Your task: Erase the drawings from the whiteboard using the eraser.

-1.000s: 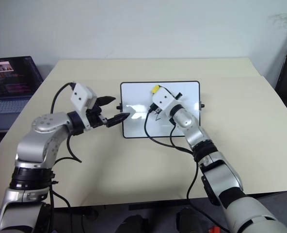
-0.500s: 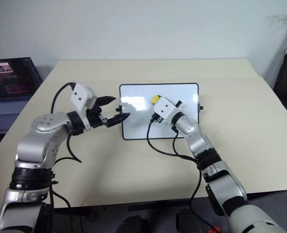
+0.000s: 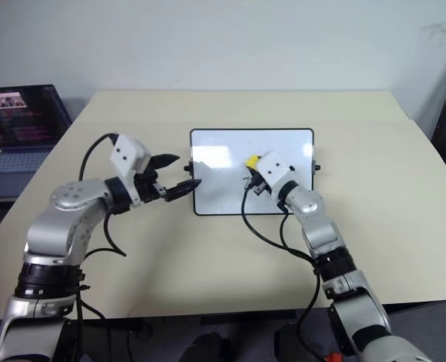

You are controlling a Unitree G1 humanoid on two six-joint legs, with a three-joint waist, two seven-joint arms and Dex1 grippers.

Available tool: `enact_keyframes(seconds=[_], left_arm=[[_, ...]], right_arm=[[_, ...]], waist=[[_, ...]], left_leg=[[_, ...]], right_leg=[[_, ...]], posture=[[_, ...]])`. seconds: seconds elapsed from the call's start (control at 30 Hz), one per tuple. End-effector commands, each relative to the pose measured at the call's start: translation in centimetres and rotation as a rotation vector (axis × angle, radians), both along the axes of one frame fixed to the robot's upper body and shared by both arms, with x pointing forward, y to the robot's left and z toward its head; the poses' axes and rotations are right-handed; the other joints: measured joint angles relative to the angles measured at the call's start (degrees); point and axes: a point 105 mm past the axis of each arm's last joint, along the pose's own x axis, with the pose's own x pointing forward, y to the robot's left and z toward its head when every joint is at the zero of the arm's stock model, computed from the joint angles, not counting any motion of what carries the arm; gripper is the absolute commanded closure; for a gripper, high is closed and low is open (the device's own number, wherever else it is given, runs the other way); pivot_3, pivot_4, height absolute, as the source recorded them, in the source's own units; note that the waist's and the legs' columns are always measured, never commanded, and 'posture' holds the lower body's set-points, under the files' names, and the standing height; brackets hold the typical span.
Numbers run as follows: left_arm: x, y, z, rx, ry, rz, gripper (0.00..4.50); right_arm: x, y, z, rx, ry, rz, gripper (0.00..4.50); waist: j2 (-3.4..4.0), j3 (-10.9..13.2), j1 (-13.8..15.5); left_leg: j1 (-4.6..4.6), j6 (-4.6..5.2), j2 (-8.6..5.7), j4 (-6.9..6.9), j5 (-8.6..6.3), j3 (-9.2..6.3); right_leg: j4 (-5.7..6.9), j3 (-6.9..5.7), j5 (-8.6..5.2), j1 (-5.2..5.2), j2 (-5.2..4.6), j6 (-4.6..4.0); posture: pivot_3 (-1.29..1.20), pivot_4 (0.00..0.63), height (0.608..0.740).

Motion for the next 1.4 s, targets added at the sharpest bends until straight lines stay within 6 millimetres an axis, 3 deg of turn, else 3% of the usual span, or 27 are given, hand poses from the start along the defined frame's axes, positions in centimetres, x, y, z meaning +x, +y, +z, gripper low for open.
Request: enact_keyframes(seconds=[0.03, 0.13, 0.23, 0.43, 0.67, 1.0, 1.1, 1.2, 1.4], left_arm=[[-1.0, 0.4, 0.5, 0.022, -0.013, -0.025, 0.0], [-1.8, 0.7, -0.5, 0.042, 0.021, -0.048, 0.0], [-2.3, 1.4, -1.9, 0.087, 0.049, -0.041, 0.0], [-2.7, 2.0, -2.9, 0.1, 0.067, -0.028, 0.0], [-3.0, 1.8, -3.9, 0.112, 0.087, -0.038, 0.0], [-3.2, 1.1, -3.4, 0.124, 0.08, -0.083, 0.0], [-3.2, 0.9, -3.4, 0.125, 0.08, -0.094, 0.0], [-3.3, 0.6, -3.3, 0.126, 0.08, -0.105, 0.0], [-3.5, 0.7, -3.2, 0.126, 0.08, -0.104, 0.0]], right_arm=[[-2.6, 0.4, 2.9, 0.073, -0.064, 0.101, 3.37], [-4.5, 0.6, 2.5, 0.047, -0.057, 0.156, 3.37], [-6.0, 0.6, 0.2, -0.091, -0.054, 0.171, 3.37], [-6.3, 1.0, -2.4, -0.335, -0.221, 0.101, 3.37], [-3.7, 2.0, -0.7, -0.242, -0.326, -0.018, 3.37], [1.4, 1.6, 1.2, -0.173, -0.311, -0.108, 3.37], [2.6, 1.8, 0.3, -0.181, -0.273, -0.101, 3.37], [3.3, 1.9, -1.8, -0.218, -0.207, -0.086, 3.37], [2.9, 2.0, -6.5, -0.294, -0.109, -0.043, 3.38]], waist=[[0.0, 0.0, -0.3], [0.0, 0.0, -0.3], [0.0, 0.0, 0.1], [-0.02, 0.0, 0.3], [-0.04, 0.0, 0.2], [-0.04, 0.1, 0.1], [-0.04, 0.0, -0.1], [-0.04, 0.0, -0.6], [-0.08, 0.0, -0.9]], left_leg=[[0.0, -0.01, 0.0, -0.04, 0.0, 0.03], [-0.04, -0.01, 0.04, -0.12, -0.02, -0.02], [-0.1, 0.05, 0.03, -0.1, -0.06, -0.01], [0.02, 0.17, 0.01, -0.07, -0.12, 0.06], [0.11, 0.14, 0.02, -0.06, -0.1, 0.17], [0.11, 0.02, 0.03, -0.06, -0.03, 0.21], [0.12, 0.02, 0.04, -0.07, -0.03, 0.21], [0.12, 0.01, 0.04, -0.08, -0.03, 0.24], [0.37, 0.17, 0.06, -0.05, -0.11, 0.29]], right_leg=[[-0.03, 0.01, 0.0, -0.02, 0.0, 0.01], [-0.21, 0.01, -0.02, -0.01, -0.01, 0.02], [-0.26, -0.01, -0.02, -0.01, -0.03, 0.02], [-0.09, -0.05, -0.03, 0.03, -0.01, 0.01], [0.0, -0.04, -0.03, 0.04, 0.03, 0.01], [-0.02, -0.03, -0.03, 0.03, 0.02, 0.0], [-0.03, -0.03, -0.03, 0.03, 0.03, 0.0], [-0.05, -0.01, -0.03, 0.03, 0.02, 0.0], [0.13, 0.04, -0.02, 0.18, 0.02, -0.02]], posture=[[0.0, 0.15, 0.74], [0.0, 0.15, 0.74], [0.0, 0.15, 0.74], [0.0, 0.15, 0.74], [0.0, 0.15, 0.74], [0.0, 0.15, 0.74], [0.0, 0.15, 0.74], [0.0, 0.15, 0.74], [0.0, 0.15, 0.74]])
